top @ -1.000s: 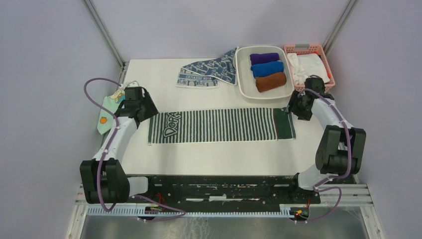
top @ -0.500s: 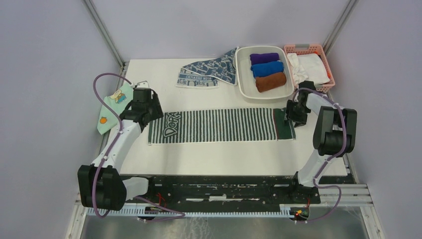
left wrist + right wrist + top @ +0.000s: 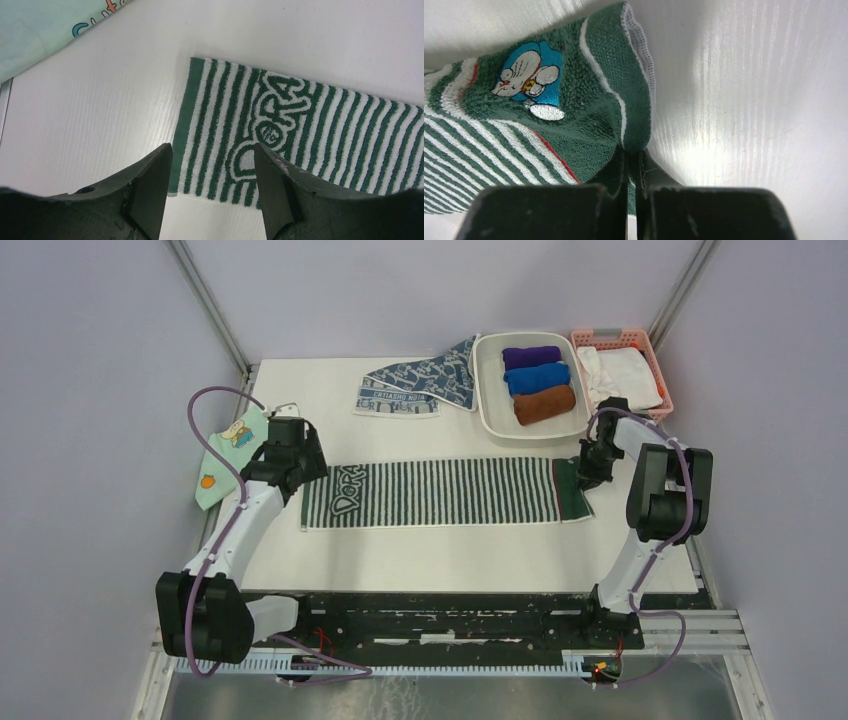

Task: Roll the towels
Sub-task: Fold the towel at the center of the board.

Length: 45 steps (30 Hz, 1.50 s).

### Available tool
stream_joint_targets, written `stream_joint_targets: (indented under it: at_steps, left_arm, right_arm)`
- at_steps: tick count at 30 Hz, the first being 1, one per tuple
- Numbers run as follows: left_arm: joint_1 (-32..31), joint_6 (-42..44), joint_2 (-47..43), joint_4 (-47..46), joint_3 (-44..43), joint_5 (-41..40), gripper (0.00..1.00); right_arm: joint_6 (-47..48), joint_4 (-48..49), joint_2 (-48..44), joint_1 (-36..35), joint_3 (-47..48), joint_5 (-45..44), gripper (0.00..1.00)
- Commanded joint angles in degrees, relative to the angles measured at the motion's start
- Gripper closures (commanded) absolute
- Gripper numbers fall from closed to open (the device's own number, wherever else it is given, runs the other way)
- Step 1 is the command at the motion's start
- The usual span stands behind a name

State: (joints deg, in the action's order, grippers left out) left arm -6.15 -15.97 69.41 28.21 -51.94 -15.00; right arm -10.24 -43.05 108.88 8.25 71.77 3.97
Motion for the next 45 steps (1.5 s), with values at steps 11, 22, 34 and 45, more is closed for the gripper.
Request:
stream_joint_targets:
  at_steps: [11, 22, 34, 45]
  left_arm:
    - [-1.78, 2.22, -1.81, -1.27, 0.28, 2.39, 0.31]
    - [-1.95, -1.64, 1.93, -1.75, -0.14, 11.94, 0.3]
    - [-1.52, -10.23, 8.95, -8.31, 3.35, 21.61, 0.31]
    - [-1.62, -15.18, 14.72, -14.06, 6.82, 25.8, 0.36]
  right_arm:
    - [-3.23, -12.6, -3.52, 2.93, 12.43, -31.55, 0.99]
    - [-3.71, -17.63, -13.92, -5.41, 14.9, -16.75, 0.99]
    - [-8.94, -17.35, -11.66, -26.87, 24.97, 5.33, 0.99]
    - [-17.48, -11.82, -4.76, -38.73, 30.42, 8.81, 0.99]
